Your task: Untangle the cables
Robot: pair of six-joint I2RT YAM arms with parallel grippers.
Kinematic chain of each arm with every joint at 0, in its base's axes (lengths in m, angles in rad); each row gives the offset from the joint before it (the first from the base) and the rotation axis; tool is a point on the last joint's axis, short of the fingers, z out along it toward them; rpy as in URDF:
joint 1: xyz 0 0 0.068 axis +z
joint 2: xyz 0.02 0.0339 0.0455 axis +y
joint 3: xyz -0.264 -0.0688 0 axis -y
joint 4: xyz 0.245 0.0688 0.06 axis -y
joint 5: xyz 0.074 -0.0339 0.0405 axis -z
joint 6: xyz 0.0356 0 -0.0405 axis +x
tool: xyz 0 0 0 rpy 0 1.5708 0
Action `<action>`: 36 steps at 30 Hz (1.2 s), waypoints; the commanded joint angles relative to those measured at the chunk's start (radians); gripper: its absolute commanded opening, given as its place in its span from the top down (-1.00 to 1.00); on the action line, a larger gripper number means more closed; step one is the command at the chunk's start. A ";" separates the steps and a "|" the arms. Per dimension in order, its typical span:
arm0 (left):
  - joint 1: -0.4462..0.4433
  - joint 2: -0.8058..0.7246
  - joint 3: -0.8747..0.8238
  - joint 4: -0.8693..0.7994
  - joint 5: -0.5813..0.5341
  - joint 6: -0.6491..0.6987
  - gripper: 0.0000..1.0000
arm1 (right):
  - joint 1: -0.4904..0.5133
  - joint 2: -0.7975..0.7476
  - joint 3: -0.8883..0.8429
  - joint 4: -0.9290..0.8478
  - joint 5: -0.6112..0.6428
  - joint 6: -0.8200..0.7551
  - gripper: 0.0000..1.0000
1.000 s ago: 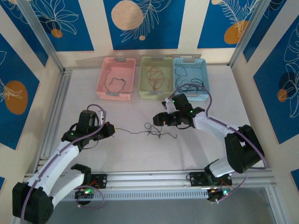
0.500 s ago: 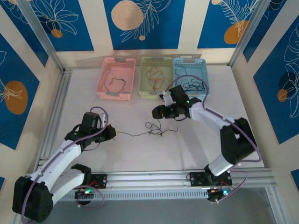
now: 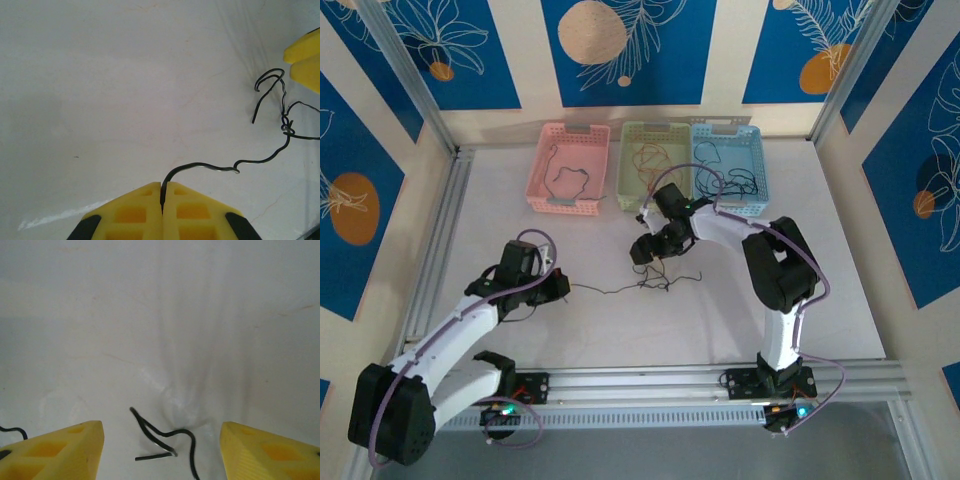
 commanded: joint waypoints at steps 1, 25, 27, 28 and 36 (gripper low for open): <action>-0.012 0.001 -0.009 0.001 -0.022 0.031 1.00 | 0.023 0.031 0.007 -0.029 -0.022 -0.059 -0.26; -0.012 -0.018 -0.009 -0.003 -0.020 0.019 1.00 | 0.004 -0.020 -0.038 0.123 0.075 -0.005 1.00; -0.012 -0.043 0.004 -0.020 -0.018 0.012 1.00 | -0.051 -0.076 -0.082 0.168 0.065 0.054 1.00; -0.012 -0.063 0.016 -0.038 -0.017 0.008 1.00 | -0.092 -0.105 -0.106 0.190 0.052 0.094 1.00; -0.011 -0.267 0.181 -0.267 -0.096 0.020 1.00 | -0.545 -0.301 -0.331 0.307 -0.042 0.435 1.00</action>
